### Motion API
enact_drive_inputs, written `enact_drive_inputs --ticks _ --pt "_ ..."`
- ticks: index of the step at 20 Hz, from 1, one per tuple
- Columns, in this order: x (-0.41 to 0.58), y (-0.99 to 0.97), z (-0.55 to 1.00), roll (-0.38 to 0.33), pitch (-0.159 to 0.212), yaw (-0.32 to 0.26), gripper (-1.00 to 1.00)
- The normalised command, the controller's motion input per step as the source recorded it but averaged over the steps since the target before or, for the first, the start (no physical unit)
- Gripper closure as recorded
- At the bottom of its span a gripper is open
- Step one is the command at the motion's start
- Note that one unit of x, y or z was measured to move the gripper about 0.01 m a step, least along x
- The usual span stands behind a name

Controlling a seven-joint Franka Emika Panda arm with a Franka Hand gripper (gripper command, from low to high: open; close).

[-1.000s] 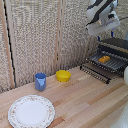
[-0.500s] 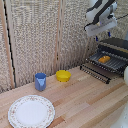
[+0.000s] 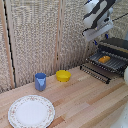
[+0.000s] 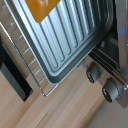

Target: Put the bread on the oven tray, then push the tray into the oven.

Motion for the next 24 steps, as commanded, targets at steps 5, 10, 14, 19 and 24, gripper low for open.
enact_drive_inputs --ticks 5,10,14,19,24 --pt "-0.102 0.10 0.00 -0.224 0.241 0.215 -1.00" --pt "-0.081 0.01 -0.06 -0.245 0.198 0.237 -1.00" --pt "-0.041 0.00 -0.13 -0.257 0.168 0.246 -1.00" --pt "0.061 0.00 -0.17 -0.239 0.103 0.260 -1.00" --pt "0.281 0.00 -0.08 -0.222 0.015 0.266 -1.00"
